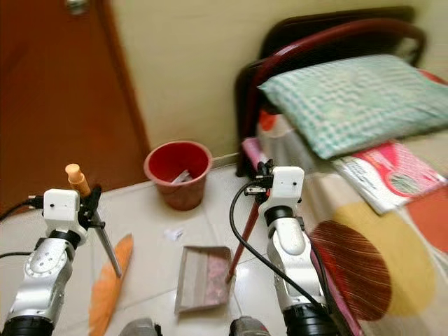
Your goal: Sweep floor
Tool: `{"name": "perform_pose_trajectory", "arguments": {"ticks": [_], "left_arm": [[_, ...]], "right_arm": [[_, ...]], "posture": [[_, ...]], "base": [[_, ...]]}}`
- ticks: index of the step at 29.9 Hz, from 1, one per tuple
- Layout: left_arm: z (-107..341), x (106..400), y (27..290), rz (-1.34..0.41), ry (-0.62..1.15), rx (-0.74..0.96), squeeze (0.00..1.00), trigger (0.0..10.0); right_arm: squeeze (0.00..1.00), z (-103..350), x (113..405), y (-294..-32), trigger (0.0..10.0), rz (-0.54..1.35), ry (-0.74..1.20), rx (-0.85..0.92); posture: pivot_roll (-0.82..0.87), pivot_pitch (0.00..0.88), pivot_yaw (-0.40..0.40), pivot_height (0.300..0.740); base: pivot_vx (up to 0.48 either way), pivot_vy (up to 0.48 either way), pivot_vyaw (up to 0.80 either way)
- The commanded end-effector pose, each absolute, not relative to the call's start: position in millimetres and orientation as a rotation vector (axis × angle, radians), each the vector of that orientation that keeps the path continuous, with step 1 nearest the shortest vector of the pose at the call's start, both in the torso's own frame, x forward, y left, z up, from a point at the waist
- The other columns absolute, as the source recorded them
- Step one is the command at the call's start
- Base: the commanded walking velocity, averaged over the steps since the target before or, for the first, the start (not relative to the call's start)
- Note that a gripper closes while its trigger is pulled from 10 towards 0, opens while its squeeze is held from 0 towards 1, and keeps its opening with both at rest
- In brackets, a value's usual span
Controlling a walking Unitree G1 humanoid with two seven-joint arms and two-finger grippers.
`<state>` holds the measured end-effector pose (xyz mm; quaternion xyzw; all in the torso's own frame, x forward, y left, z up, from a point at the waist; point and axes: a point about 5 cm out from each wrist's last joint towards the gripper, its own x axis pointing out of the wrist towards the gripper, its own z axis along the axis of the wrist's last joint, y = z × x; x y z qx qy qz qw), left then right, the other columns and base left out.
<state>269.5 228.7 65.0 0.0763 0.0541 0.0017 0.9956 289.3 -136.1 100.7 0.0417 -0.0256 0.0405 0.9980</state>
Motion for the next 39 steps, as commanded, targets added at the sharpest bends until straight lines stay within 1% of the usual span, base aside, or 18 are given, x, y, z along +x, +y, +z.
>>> {"name": "perform_pose_trajectory", "arguments": {"ticks": [1,7,12,20,24,32,34,36,39], "left_arm": [[72.7,275.6,218.0,-0.038,0.064,0.116,0.00,10.0],[72.7,276.5,217.1,-0.041,0.063,0.113,0.00,10.0],[72.1,276.7,216.2,-0.040,0.066,0.109,0.00,10.0],[72.0,279.1,214.9,-0.036,0.072,0.106,0.00,10.0],[71.9,280.7,214.5,-0.036,0.075,0.106,0.00,10.0],[72.4,282.9,207.6,-0.084,0.077,0.086,0.00,10.0],[74.0,285.8,198.7,-0.142,0.071,0.075,0.00,10.0],[74.0,285.8,198.7,-0.142,0.071,0.075,0.00,10.0],[78.0,290.6,186.3,-0.212,0.053,0.079,0.00,10.0]], "right_arm": [[0.00,107.0,292.5,-139.2,10.0,0.076,-0.085,0.079],[0.00,105.8,292.1,-140.4,10.0,0.074,-0.083,0.071],[0.00,104.4,290.9,-138.6,10.0,0.087,-0.083,0.024],[0.00,106.8,295.8,-139.8,10.0,0.090,-0.094,0.003],[0.00,108.0,299.7,-143.4,10.0,0.073,-0.098,0.017],[0.00,106.8,304.3,-147.6,10.0,0.039,-0.091,-0.015],[0.00,105.8,309.6,-149.0,10.0,-0.004,-0.074,-0.051],[0.00,105.8,309.6,-149.0,10.0,-0.004,-0.074,-0.051],[0.00,105.2,315.8,-151.6,10.0,-0.052,-0.058,-0.097]], "posture": [[0.02,0.100,-0.008,0.740],[0.01,0.100,-0.005,0.740],[0.01,0.100,-0.005,0.740],[0.01,0.103,-0.001,0.740],[0.01,0.104,0.000,0.740],[0.01,0.108,0.002,0.740],[0.02,0.116,0.002,0.740],[0.02,0.116,0.002,0.740],[0.02,0.122,0.003,0.740]], "base": [[0.360,0.000,0.00],[0.353,0.000,0.00],[0.296,0.000,0.00],[0.000,0.000,0.61],[0.000,0.000,0.00],[0.000,0.000,0.00],[0.000,0.000,0.00],[0.000,0.000,0.00],[0.000,0.000,0.00]]}}
